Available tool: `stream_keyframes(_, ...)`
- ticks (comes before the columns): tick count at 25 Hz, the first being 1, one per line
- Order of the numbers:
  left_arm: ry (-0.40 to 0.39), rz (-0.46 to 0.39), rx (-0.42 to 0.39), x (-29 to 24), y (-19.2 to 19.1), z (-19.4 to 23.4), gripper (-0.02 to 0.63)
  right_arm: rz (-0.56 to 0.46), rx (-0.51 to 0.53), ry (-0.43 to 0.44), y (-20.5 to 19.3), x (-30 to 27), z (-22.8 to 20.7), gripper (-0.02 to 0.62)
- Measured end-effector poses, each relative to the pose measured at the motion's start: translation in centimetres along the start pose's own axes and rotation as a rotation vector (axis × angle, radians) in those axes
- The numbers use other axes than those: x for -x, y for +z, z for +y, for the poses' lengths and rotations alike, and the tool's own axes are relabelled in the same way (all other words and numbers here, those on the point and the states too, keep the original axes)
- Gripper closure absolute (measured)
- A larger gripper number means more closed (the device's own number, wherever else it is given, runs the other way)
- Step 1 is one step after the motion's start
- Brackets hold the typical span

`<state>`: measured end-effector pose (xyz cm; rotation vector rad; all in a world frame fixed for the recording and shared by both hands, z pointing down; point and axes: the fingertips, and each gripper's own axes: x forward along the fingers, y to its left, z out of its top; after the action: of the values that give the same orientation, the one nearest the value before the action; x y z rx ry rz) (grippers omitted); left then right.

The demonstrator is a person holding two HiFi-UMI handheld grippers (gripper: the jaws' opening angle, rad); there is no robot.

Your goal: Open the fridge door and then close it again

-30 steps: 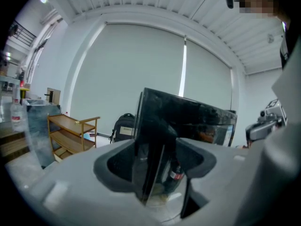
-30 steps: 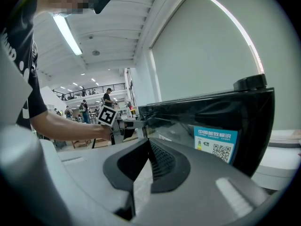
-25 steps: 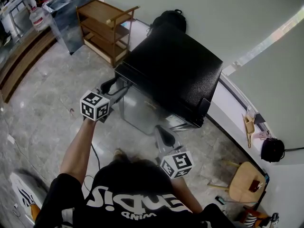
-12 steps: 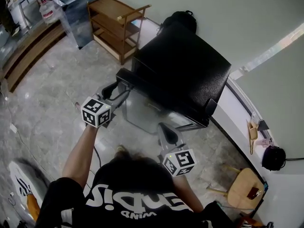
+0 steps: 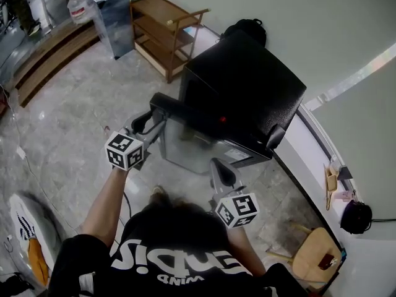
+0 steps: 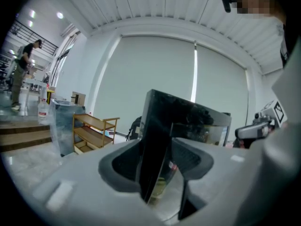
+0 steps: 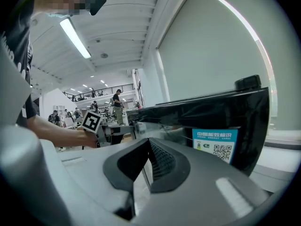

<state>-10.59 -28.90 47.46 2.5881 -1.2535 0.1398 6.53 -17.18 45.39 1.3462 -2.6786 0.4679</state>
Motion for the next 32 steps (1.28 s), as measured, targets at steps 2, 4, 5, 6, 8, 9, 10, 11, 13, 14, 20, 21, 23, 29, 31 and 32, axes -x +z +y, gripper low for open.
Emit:
stream_keyframes(2, 0.022, -0.004, 0.004, 1.0, -0.3, -0.6, 0.396, -0.001, 0.000, 0.014, -0.1, 0.9, -0.1, 0.598)
stream_keyframes(4, 0.047, -0.008, 0.011, 2.1, -0.6, -1.3, 0.400, -0.001, -0.001, 0.030, -0.2, 1.8, -0.1, 0.598)
stream_keyframes(5, 0.062, -0.011, 0.014, 2.6, -0.7, -1.6, 0.400, 0.000, -0.005, 0.040, -0.3, 2.3, -0.1, 0.598)
stream_keyframes(6, 0.077, -0.015, 0.018, 3.2, -0.9, -1.9, 0.400, 0.001, -0.011, 0.050, -0.5, 2.8, -0.1, 0.598)
stream_keyframes(8, 0.104, -0.022, 0.025, 4.2, -1.3, -2.5, 0.402, 0.010, -0.013, 0.070, -0.9, 3.8, 0.0, 0.598)
stream_keyframes(9, 0.116, -0.025, 0.027, 4.6, -1.4, -2.7, 0.403, 0.015, -0.010, 0.079, -1.1, 4.2, 0.0, 0.598)
stream_keyframes(10, 0.126, -0.029, 0.028, 4.9, -1.5, -2.9, 0.404, 0.018, -0.008, 0.086, -1.2, 4.5, -0.1, 0.598)
stream_keyframes(11, 0.135, -0.034, 0.029, 5.3, -1.5, -3.1, 0.408, 0.020, -0.007, 0.090, -1.4, 4.7, -0.1, 0.598)
stream_keyframes(13, 0.151, -0.038, 0.033, 6.3, -1.8, -3.3, 0.411, 0.025, -0.012, 0.091, -1.9, 4.9, 0.2, 0.598)
stream_keyframes(14, 0.158, -0.036, 0.035, 6.8, -2.1, -3.5, 0.414, 0.029, -0.016, 0.091, -2.2, 5.1, 0.4, 0.598)
stream_keyframes(20, 0.182, -0.031, 0.053, 9.8, -2.8, -5.4, 0.425, 0.020, -0.011, 0.088, -2.3, 6.0, 2.3, 0.597)
stream_keyframes(21, 0.181, -0.030, 0.057, 10.3, -3.0, -5.6, 0.428, 0.018, -0.010, 0.085, -2.3, 6.1, 2.6, 0.598)
stream_keyframes(23, 0.175, -0.027, 0.066, 11.3, -3.4, -6.2, 0.436, 0.013, -0.008, 0.077, -2.3, 6.4, 3.1, 0.597)
stream_keyframes(29, 0.167, -0.034, 0.102, 14.3, -4.2, -8.1, 0.466, -0.006, -0.008, 0.049, -2.4, 7.0, 4.4, 0.598)
stream_keyframes(31, 0.165, -0.038, 0.109, 15.1, -4.5, -8.9, 0.471, -0.002, -0.011, 0.048, -2.7, 7.2, 4.8, 0.598)
stream_keyframes(32, 0.163, -0.039, 0.112, 15.5, -4.6, -9.3, 0.474, 0.000, -0.011, 0.048, -2.8, 7.2, 5.0, 0.598)
